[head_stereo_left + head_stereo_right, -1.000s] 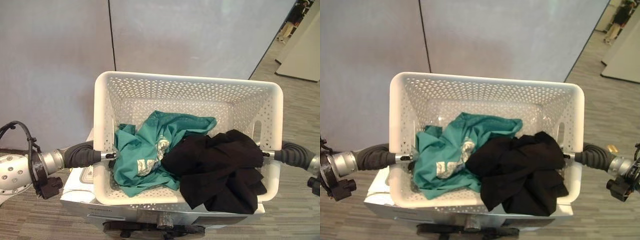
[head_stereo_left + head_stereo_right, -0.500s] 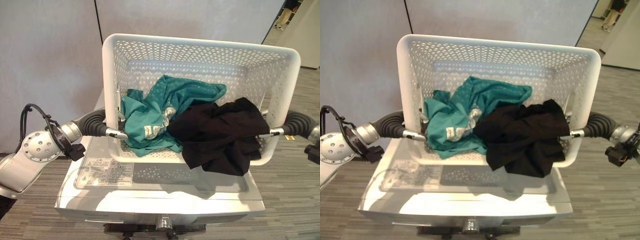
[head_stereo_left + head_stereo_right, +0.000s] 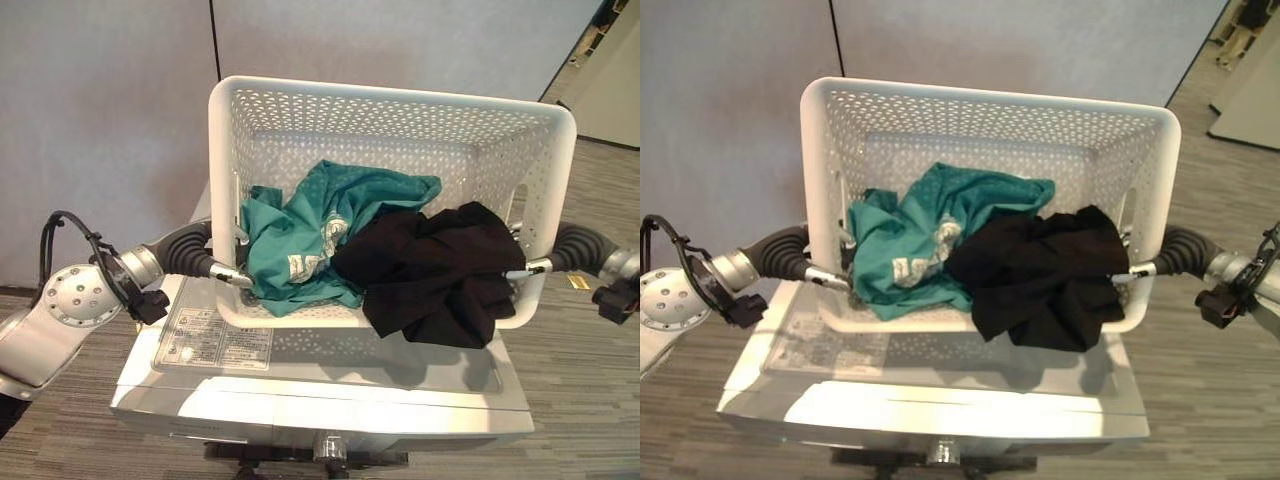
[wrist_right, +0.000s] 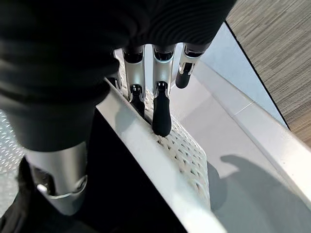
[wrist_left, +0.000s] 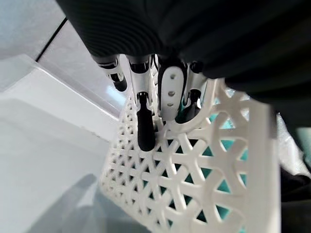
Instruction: Grab the laundry basket,head to the washer,open it,put in the laundry and shut it.
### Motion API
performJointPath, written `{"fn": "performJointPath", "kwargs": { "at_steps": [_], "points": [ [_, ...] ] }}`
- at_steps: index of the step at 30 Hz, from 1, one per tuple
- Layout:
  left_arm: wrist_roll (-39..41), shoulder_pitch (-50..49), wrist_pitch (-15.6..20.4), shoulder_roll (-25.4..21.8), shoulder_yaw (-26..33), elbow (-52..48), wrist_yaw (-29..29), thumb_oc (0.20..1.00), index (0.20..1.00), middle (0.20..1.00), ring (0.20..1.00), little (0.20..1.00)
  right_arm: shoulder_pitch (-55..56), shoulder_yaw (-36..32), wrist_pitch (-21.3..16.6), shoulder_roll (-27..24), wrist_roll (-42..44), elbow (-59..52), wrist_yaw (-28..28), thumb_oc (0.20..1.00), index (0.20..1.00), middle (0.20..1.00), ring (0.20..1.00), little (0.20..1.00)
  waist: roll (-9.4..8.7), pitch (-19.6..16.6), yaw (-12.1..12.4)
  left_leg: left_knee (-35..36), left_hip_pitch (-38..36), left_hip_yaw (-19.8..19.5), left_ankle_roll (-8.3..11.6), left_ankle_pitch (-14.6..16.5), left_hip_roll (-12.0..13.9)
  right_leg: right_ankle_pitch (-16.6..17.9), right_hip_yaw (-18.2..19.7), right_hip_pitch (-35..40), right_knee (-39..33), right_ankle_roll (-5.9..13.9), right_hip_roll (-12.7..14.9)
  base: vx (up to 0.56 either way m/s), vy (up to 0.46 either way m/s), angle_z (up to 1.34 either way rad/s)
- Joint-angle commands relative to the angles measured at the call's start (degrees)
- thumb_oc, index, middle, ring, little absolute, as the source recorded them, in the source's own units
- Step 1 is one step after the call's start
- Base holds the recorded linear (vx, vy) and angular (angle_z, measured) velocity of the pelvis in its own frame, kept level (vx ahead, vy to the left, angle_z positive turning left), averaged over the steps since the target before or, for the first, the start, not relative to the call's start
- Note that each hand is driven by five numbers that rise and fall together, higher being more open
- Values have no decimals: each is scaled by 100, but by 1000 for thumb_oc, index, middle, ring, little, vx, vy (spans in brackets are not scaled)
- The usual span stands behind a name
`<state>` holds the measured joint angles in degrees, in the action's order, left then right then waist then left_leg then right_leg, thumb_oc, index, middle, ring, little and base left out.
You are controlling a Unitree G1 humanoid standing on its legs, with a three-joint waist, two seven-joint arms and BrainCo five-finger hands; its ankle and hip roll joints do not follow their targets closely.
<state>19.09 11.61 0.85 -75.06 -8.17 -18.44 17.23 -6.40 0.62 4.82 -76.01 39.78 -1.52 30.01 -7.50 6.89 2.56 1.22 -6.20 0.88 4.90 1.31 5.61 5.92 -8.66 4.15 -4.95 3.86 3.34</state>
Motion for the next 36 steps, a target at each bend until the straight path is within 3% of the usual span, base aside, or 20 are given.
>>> {"fn": "performJointPath", "kwargs": {
  "at_steps": [1, 4, 8, 10, 19, 23, 25, 29, 32, 33, 34, 36],
  "points": [
    [-574, -255, -75, -921, 1640, 1298, -391, 1000, 1000, 1000, 1000, 1000, 81, -883, -25, -1102, -216, 1592, -379, 1000, 1000, 1000, 1000, 1000, 177, -121, 140, -117, -151, 7, 74, 306, 418, -518, -446, 9, 405, 524, 404, 0, 0, 0],
    [-588, -216, 86, -1496, 1703, 1300, -290, 1000, 1000, 1000, 1000, 1000, -53, -882, -148, -1280, 8, 1565, -338, 1000, 1000, 1000, 1000, 1000, 185, -143, 147, -94, -177, 33, 91, 292, 421, -501, -458, 25, 396, 548, 408, 0, 0, 0],
    [-336, -105, 217, -2703, 1469, 1368, 425, 1000, 1000, 1000, 1000, 1000, -380, -656, -194, -1950, 77, 1697, -158, 1000, 1000, 1000, 1000, 1000, 259, -192, 127, -61, -255, 96, 133, 272, 455, -473, -471, 67, 393, 605, 422, 0, 0, 0],
    [-150, -77, 303, -2970, 1429, 1402, 499, 1000, 1000, 1000, 1000, 1000, -467, -473, -261, -2264, -91, 1778, -65, 1000, 1000, 1000, 1000, 1000, 250, -248, 102, -26, -245, 105, 140, 212, 433, -440, -488, 45, 389, 628, 457, 0, 0, 0],
    [195, -337, 373, -2647, 1338, 1208, 412, 1000, 1000, 1000, 1000, 1000, -659, 145, -381, -1972, -319, 1826, -85, 1000, 1000, 1000, 1000, 1000, 278, -250, 141, -38, -259, 94, 120, 222, 441, -450, -503, 60, 407, 621, 486, 0, 0, 0],
    [407, -480, 304, -2679, 1245, 1050, 811, 1000, 1000, 1000, 1000, 1000, -702, 435, -360, -2093, -296, 1354, 205, 1000, 1000, 1000, 1000, 1000, 297, -234, 107, -23, -266, 96, 123, 218, 442, -447, -509, 73, 389, 625, 487, 2, 1, 1],
    [894, -541, 340, -2825, 1154, 826, 1232, 1000, 1000, 1000, 1000, 1000, -707, 619, -402, -2154, 148, 945, 533, 1000, 1000, 1000, 1000, 1000, 320, -265, 73, 16, -279, 104, 140, 200, 442, -438, -528, 84, 358, 645, 491, 15, 6, 0],
    [1347, -370, 514, -2808, 1034, 849, 1149, 1000, 1000, 1000, 1000, 1000, -1047, 1001, -563, -2081, 531, 951, 498, 1000, 1000, 1000, 1000, 1000, 320, -253, 36, 53, -290, 106, 157, 174, 443, -421, -533, 97, 329, 654, 502, 0, 0, 0],
    [1558, 141, 646, -2665, 622, 930, 805, 1000, 1000, 1000, 1000, 1000, -2133, 1934, -659, -1735, 658, 1383, 229, 1000, 1000, 1000, 1000, 1000, 312, -236, -15, 69, -297, 103, 158, 160, 436, -418, -529, 117, 305, 650, 505, 0, 0, 0],
    [1618, 852, 657, -2535, -99, 1079, 700, 1000, 1000, 1000, 1000, 1000, -3174, 2949, -661, -1530, 722, 1709, 138, 1000, 1000, 1000, 1000, 1000, 361, -267, -78, 68, -298, 98, 158, 156, 434, -418, -532, 119, 306, 648, 507, 0, 0, 0],
    [1856, 1553, 683, -2237, -720, 1303, 468, 1000, 1000, 1000, 1000, 1000, -3759, 3303, -605, -997, 1057, 2234, -60, 1000, 1000, 1000, 1000, 1000, 440, -282, -146, 63, -286, 86, 151, 150, 431, -424, -540, 124, 307, 647, 511, 0, 0, 0],
    [2024, 2348, 695, -1954, -1510, 1541, 332, 1000, 1000, 1000, 1000, 1000, -4019, 3484, -585, -735, 1261, 2530, -154, 1000, 1000, 1000, 1000, 1000, 513, -317, -133, 61, -280, 74, 146, 151, 425, -430, -545, 127, 310, 641, 512, -5, 4, 2]
  ]
}}
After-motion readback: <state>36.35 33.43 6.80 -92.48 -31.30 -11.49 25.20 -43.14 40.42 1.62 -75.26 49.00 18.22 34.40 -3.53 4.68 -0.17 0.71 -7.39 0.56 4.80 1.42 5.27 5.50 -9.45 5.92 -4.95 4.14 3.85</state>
